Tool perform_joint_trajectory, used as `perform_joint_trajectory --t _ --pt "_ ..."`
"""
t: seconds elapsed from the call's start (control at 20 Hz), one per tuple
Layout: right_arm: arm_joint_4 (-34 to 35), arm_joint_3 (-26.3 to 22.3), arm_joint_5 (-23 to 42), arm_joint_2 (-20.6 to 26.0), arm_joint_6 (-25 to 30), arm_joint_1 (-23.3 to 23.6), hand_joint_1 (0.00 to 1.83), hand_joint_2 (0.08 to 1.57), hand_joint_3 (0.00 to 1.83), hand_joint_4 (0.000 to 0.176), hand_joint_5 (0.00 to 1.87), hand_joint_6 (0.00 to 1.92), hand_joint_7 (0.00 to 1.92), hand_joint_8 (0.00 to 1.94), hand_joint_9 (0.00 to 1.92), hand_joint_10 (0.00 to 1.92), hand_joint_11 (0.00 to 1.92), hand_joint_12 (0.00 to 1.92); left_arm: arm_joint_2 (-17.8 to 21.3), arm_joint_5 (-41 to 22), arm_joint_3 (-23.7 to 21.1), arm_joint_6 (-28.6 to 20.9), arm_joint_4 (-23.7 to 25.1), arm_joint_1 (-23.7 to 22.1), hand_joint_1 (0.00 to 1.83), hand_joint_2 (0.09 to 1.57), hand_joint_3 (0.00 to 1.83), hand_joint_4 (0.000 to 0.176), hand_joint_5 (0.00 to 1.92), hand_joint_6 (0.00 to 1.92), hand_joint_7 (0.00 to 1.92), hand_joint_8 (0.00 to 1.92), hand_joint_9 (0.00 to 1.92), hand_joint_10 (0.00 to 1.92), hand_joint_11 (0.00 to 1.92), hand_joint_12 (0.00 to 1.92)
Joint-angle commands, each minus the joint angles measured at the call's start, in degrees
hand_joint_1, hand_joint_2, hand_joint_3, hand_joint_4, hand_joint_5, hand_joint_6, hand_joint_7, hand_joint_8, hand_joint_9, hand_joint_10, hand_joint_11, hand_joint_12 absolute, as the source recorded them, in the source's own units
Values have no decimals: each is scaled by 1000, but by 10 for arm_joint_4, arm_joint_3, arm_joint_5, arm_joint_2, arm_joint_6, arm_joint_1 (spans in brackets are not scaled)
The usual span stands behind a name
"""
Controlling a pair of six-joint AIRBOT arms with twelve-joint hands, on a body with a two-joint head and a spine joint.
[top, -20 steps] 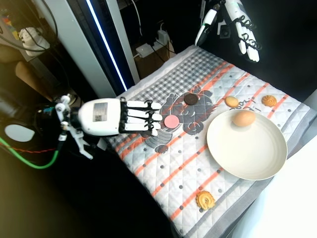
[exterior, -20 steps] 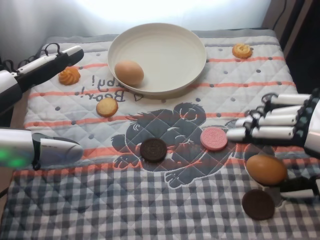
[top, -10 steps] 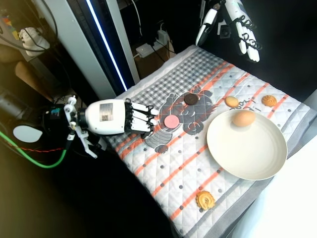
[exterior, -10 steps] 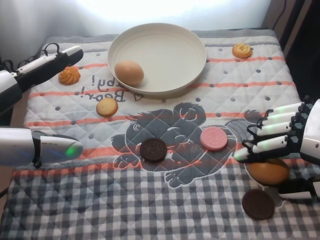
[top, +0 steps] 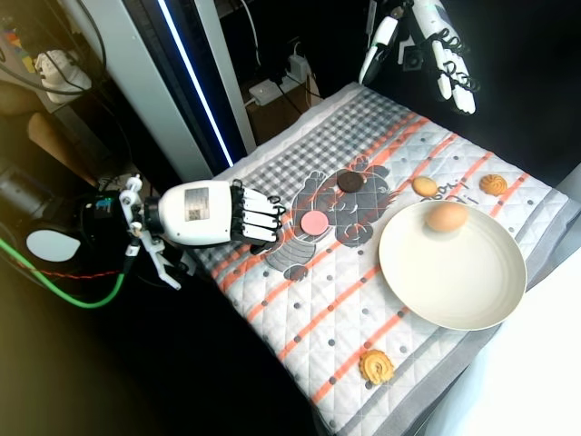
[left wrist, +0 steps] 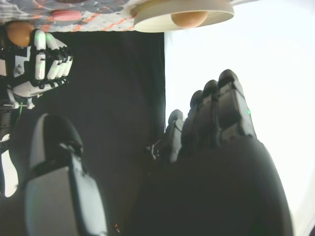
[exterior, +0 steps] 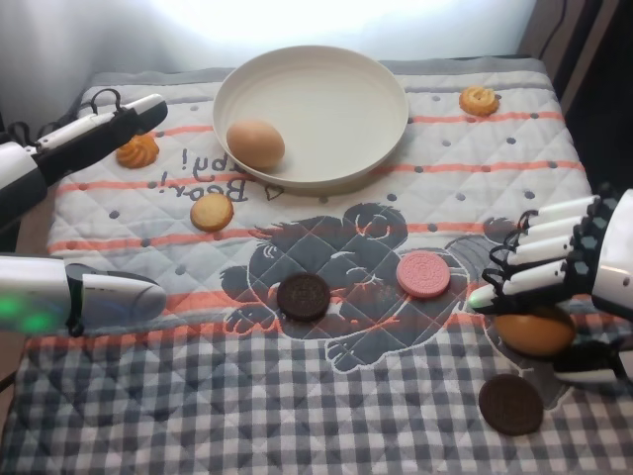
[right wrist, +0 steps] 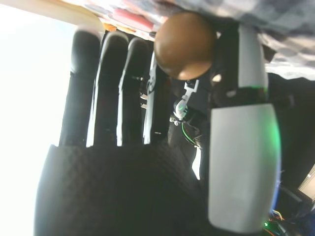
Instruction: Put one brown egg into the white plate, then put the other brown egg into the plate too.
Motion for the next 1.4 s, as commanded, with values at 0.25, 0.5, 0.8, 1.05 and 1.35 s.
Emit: perform_joint_trajectory --t 0.25,0.5,0.8,1.05,1.35 --pt "54 74 45 -41 -3 90 1366 1121 0 0 915 1058 958 928 906 1229 756 1213 1 -69 1 -3 -5 -4 804 824 0 176 19 4 0 0 0 0 0 0" --pt "47 162 -9 -108 -3 191 1370 1118 0 0 946 1055 994 850 866 1245 685 1154 -6 -68 7 -3 -5 -6 762 817 0 176 29 5 0 0 0 0 0 0" --pt "-28 284 -135 -234 -3 323 1393 1051 0 0 1013 891 1183 702 1036 895 717 867 -23 -56 19 -3 4 -22 675 858 11 176 14 1 0 0 0 0 0 0" --pt "-46 322 -182 -275 -3 340 747 925 0 63 410 11 530 93 538 328 274 1228 -34 -53 29 -3 13 -36 682 860 7 176 19 4 0 0 0 0 0 0" --pt "-5 297 -152 -247 -3 341 397 876 1 127 65 3 148 4 157 10 0 852 -22 -90 26 -3 -3 -30 601 882 13 176 0 0 0 0 0 0 0 0"
